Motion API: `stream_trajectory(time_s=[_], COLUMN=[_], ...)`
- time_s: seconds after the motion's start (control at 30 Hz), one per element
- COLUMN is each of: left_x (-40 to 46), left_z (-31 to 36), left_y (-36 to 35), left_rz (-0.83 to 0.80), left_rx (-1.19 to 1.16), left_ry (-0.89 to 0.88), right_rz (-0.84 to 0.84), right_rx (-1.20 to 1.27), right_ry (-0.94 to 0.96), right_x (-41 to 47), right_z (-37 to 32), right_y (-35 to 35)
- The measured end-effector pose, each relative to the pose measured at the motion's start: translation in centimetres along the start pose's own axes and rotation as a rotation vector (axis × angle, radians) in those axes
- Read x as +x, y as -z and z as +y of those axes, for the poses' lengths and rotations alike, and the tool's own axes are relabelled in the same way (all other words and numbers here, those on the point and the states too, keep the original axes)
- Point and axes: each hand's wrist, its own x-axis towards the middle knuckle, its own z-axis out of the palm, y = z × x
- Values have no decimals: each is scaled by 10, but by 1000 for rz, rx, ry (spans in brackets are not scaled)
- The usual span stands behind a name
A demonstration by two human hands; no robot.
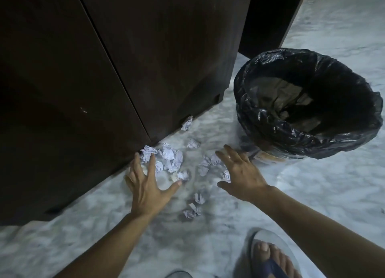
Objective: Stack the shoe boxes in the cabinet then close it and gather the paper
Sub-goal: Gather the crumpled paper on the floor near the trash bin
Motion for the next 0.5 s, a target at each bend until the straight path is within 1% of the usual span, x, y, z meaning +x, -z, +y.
stream_trajectory(time_s=[0.07, 0.17, 0.33, 0.5], left_x=[0, 3, 7, 4], left_z=[-2, 1, 4, 3], left_y=[-2, -5, -13, -18], left_rz=[-48, -103, -235, -325], left_rx=[17, 6, 18, 99], left_ry=[-53, -56, -49, -72], right_rz=[-41, -71, -107, -83], right_rx=[-66, -136, -122, -60], right_ry=[64, 114, 81, 52], right_x=[4, 10, 16, 14], right_z=[4, 5, 7, 11], right_y=[-8, -15, -19, -27])
